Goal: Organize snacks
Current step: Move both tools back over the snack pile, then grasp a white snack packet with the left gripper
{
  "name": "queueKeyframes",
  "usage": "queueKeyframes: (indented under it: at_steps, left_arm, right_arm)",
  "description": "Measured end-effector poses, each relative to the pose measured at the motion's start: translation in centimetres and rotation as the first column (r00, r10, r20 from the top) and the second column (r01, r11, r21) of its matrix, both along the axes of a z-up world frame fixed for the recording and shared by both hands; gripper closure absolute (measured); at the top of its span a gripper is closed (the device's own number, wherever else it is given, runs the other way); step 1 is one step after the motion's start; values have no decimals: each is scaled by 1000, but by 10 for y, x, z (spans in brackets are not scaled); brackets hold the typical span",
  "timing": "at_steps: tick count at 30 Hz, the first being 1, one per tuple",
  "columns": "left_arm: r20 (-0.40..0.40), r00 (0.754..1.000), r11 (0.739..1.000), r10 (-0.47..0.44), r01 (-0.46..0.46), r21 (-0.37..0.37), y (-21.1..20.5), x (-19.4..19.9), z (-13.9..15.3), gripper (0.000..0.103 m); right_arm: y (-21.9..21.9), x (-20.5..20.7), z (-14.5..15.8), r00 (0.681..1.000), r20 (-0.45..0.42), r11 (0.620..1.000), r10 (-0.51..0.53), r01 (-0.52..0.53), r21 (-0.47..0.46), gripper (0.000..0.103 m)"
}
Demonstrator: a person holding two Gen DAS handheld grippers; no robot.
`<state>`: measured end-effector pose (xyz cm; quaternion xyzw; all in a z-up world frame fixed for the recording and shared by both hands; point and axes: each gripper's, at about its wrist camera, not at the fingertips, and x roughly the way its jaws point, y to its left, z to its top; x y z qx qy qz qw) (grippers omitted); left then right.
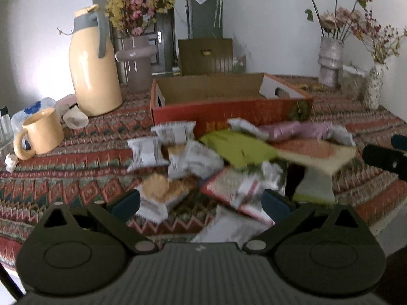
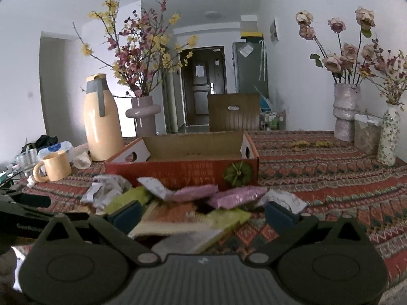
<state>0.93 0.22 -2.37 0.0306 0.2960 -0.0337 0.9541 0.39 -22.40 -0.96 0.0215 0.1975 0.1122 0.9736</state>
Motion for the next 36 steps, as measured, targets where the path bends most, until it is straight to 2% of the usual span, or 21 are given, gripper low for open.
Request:
queueKeyframes:
  at_steps: [7,13,16,18,20,27,36]
  left_arm:
    - [-43,999,999,-33,33,-10,4,-3,-13,1]
    - [-85,995,998,-60,59,-20,3,0,-25,13]
    - [-102,992,997,-71,68,-23,2,2,-30,29]
    - [-110,991,997,-77,74,-31,1,3,-32,51]
    - [-108,991,997,-79,76,-35,2,3,-32,59]
    - [-75,995,997,-61,58,-45,7,-4,-26,61]
    - [-3,1000,998,0,-1,-62,23,-13,-4,61]
  right_arm:
    - [2,-10,-8,1000,-17,1000,-2,2,-1,0]
    - [5,-5,-15,999,-40,1000,2,-2,2,0]
    - [5,-5,-18,999,-50,1000,0,0,3,0]
    - [5,-4,-20,998,-55,1000,-1,1,4,0]
    - [5,-3,-22,998,-60,1000,0,1,4,0]
    - [6,-2,-26,997,-74,1000,-1,1,3,0]
    - [6,-4,-26,998,-69,1000,6,-6,0,0]
